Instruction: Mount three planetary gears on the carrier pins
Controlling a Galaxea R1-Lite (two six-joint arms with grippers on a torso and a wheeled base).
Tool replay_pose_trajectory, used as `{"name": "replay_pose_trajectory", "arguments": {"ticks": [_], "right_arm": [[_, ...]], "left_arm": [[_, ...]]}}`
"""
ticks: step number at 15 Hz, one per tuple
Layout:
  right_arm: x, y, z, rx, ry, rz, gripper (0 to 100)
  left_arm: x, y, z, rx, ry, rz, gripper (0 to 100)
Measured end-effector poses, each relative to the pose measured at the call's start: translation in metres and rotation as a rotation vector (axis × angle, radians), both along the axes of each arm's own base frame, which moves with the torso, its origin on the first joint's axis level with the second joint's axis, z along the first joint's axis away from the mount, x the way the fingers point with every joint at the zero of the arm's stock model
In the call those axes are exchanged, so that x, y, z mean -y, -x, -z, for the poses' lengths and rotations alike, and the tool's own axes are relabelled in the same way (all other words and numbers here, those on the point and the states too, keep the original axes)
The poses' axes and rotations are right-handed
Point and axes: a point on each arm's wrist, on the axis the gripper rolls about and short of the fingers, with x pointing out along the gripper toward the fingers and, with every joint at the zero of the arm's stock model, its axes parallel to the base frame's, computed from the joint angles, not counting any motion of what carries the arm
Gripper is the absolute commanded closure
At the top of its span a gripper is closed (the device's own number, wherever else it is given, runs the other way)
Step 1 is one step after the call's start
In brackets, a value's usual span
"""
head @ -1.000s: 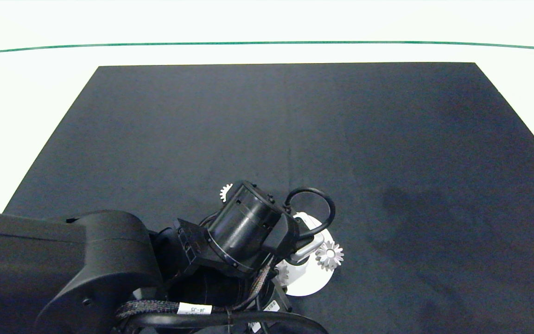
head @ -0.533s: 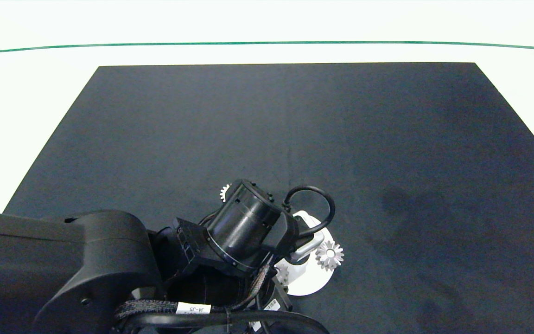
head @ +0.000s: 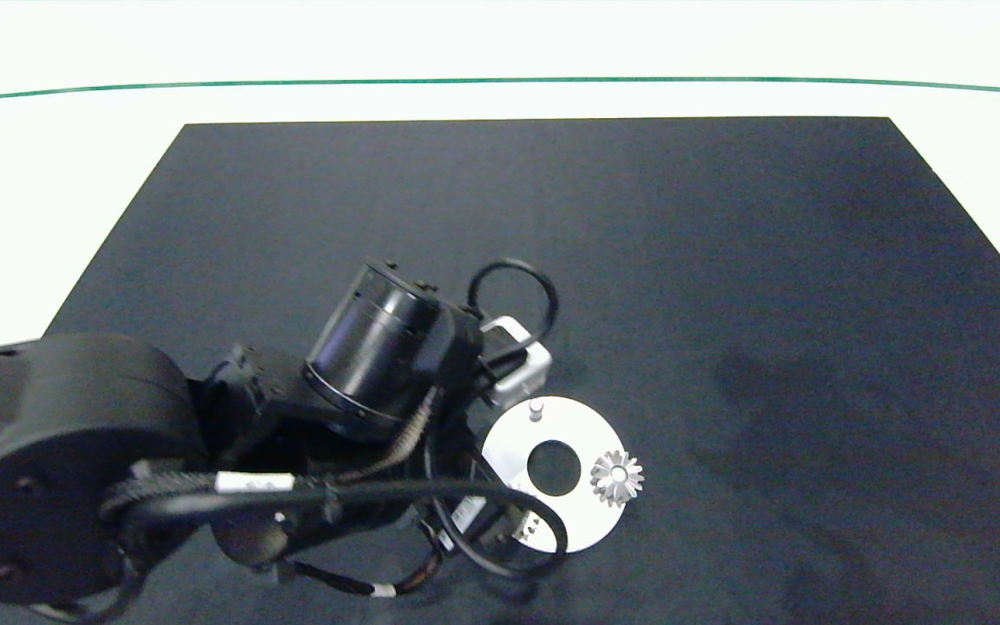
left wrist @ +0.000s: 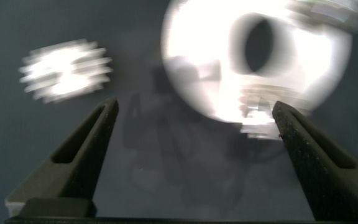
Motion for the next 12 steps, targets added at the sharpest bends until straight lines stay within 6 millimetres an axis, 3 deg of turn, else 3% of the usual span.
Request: {"name": "replay_pose_trajectory", "arguments": {"ticks": [3, 6, 9, 12], "right_arm": [[0.0, 0.0, 0.0, 0.001, 0.0, 0.001, 0], [-0.001, -0.001, 0.001, -0.004, 0.005, 0.005, 0], [-0.004, -0.005, 0.003, -0.017, 0.02, 0.02, 0], [-0.012, -0.017, 0.01, -0.054, 0.051, 0.063, 0]], "left_arm": [[-0.052, -0.007, -0.033, 0.044, 0.166, -0.222, 0], [-0.113, 0.003, -0.047, 0.091, 0.278, -0.454, 0], [-0.153, 0.014, -0.056, 0.148, 0.321, -0.619, 0], [-0.169, 0.016, -0.063, 0.165, 0.323, -0.698, 0]]}}
